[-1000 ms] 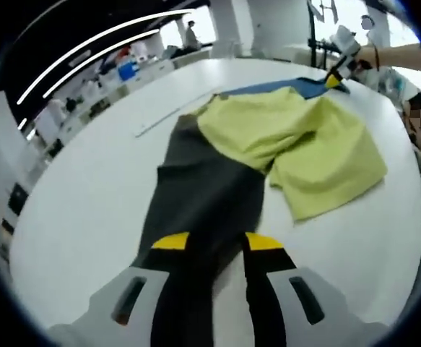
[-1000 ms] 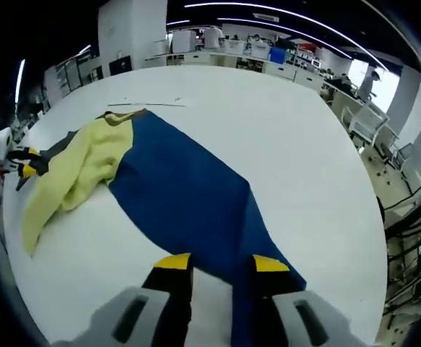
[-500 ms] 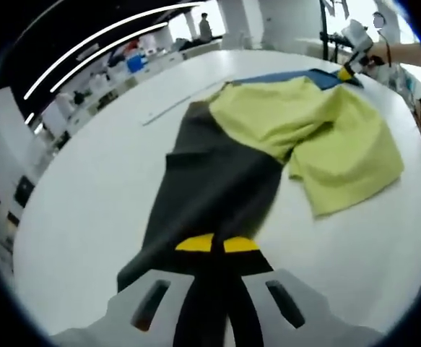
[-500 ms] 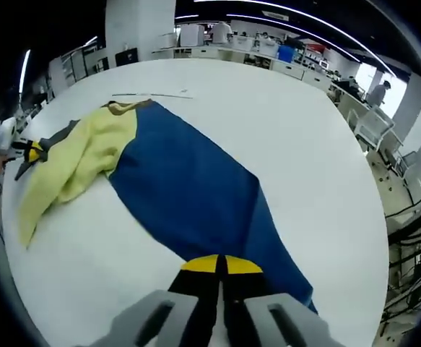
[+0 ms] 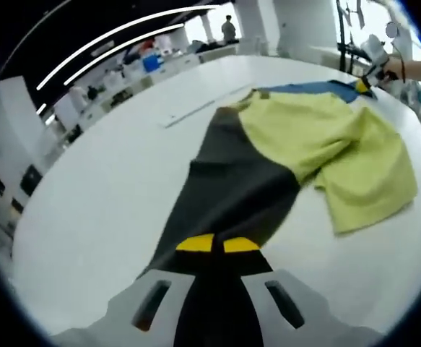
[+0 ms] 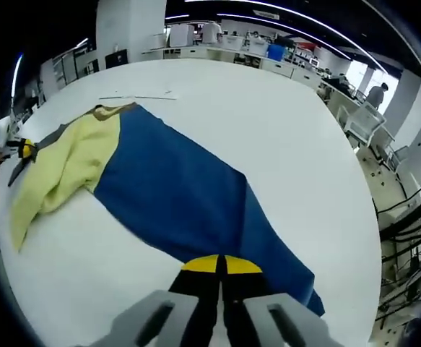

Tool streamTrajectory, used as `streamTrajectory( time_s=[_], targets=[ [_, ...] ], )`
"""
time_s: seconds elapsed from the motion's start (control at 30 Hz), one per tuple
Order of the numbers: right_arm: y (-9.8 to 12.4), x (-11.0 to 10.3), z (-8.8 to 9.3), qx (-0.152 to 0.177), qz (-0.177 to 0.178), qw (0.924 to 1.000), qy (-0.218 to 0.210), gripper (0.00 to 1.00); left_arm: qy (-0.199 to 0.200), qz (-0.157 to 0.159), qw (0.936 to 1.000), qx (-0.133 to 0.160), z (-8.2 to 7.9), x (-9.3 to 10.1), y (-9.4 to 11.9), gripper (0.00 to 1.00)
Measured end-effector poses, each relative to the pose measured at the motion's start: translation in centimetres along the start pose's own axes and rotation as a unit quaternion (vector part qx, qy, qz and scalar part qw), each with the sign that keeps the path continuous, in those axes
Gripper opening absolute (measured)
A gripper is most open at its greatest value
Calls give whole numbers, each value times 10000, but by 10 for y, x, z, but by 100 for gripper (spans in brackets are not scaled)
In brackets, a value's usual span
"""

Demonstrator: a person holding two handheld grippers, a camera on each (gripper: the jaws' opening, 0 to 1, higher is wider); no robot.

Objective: Fold the garment on the visible template until the final outline fits inside the template.

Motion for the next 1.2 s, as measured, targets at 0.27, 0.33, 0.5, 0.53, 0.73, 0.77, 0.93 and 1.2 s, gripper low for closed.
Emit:
streamTrajectory(
  time_s=[0.27, 0.33, 0.5, 0.53, 0.73, 0.77, 0.93, 1.2],
  targets=[
    [-6, 8, -5, -60, 121, 9999, -93, 0, 193, -143, 9997, -41, 4, -20, 0, 0],
    [-7, 8, -5, -71, 127, 9999, -86, 0, 244, -151, 9996, -40, 4, -22, 0, 0],
    [-7, 11, -6, -129, 151, 9997, -116, 0, 204, -200, 9995, -131, 7, -22, 3, 0],
    [-7, 11, -6, -137, 151, 9997, -124, 0, 233, -229, 9994, -147, 9, -23, 3, 0],
    [-8, 13, -6, -179, 171, 9996, -126, 0, 257, -363, 9989, -133, 10, -28, 8, 0],
    [-8, 13, -6, -183, 173, 9996, -115, 0, 252, -377, 9989, -147, 10, -29, 8, 0],
    [-8, 13, -6, -211, 187, 9995, -138, 0, 301, -378, 9987, -146, 12, -30, 9, 0],
    [-6, 11, -6, -170, 118, 9995, -242, 0, 429, -366, 9981, -240, 12, -27, 11, 1]
  ],
)
Point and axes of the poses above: the point that each gripper's makers call its tool centre point, and the gripper's own axes: y roughly backward along the fingers, x roughly to its right, z roughly out of its underside, the point moved 7 cm from there along y, roughly backward along the fingers, and after that the axes turned 12 degrees about z, right-handed, at the moved point
